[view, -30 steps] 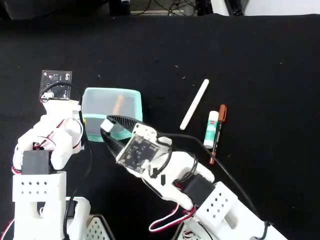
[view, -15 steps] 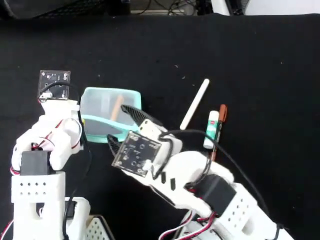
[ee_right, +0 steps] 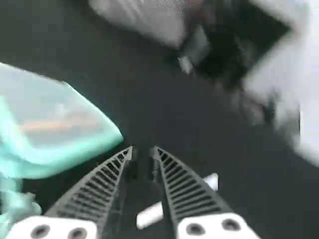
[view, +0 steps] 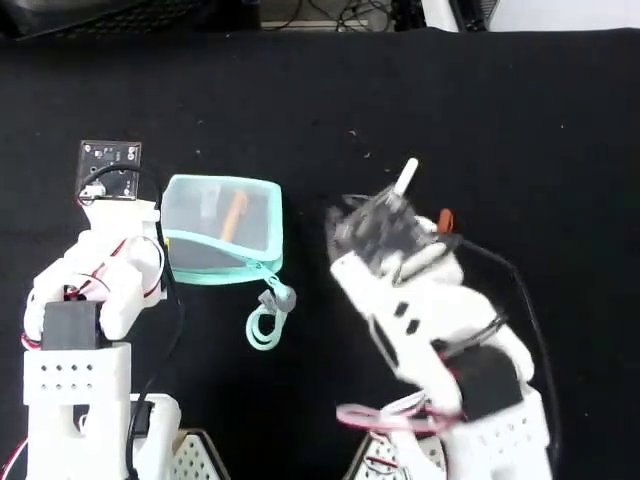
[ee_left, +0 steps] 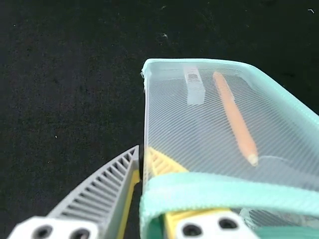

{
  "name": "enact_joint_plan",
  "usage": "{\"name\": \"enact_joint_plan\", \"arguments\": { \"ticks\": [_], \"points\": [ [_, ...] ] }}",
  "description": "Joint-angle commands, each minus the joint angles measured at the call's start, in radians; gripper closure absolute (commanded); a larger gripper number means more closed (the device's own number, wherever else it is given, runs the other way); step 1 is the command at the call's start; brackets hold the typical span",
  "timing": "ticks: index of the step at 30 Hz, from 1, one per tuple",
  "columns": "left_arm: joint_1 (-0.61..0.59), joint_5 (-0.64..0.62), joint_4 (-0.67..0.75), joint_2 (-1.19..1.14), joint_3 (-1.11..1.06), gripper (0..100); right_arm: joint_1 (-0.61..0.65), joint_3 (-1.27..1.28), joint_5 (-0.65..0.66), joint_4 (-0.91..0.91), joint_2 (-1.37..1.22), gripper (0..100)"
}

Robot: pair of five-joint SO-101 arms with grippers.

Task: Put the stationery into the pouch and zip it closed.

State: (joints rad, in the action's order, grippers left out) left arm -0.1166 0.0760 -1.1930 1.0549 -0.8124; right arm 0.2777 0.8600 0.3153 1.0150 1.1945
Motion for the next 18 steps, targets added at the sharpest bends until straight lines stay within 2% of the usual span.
{"name": "enact_joint_plan", "arguments": {
  "ticks": [1, 3, 5, 11, 18],
  "points": [
    [-0.004, -0.006, 0.018, 0.006, 0.008, 97, -0.153, 0.145, -0.110, -0.101, -0.122, 83.0],
    [-0.004, -0.006, 0.018, 0.006, 0.008, 97, -0.170, 0.173, -0.130, -0.161, -0.237, 75.8],
    [-0.004, -0.006, 0.018, 0.005, 0.008, 97, -0.164, 0.168, -0.144, -0.201, -0.367, 73.8],
    [-0.004, -0.006, 0.018, 0.005, 0.008, 97, -0.149, 0.004, -0.253, -0.302, -0.753, 82.4],
    [-0.004, -0.006, 0.018, 0.003, 0.007, 97, -0.150, -0.323, -0.400, -0.172, -1.162, 83.2]
  ]
}}
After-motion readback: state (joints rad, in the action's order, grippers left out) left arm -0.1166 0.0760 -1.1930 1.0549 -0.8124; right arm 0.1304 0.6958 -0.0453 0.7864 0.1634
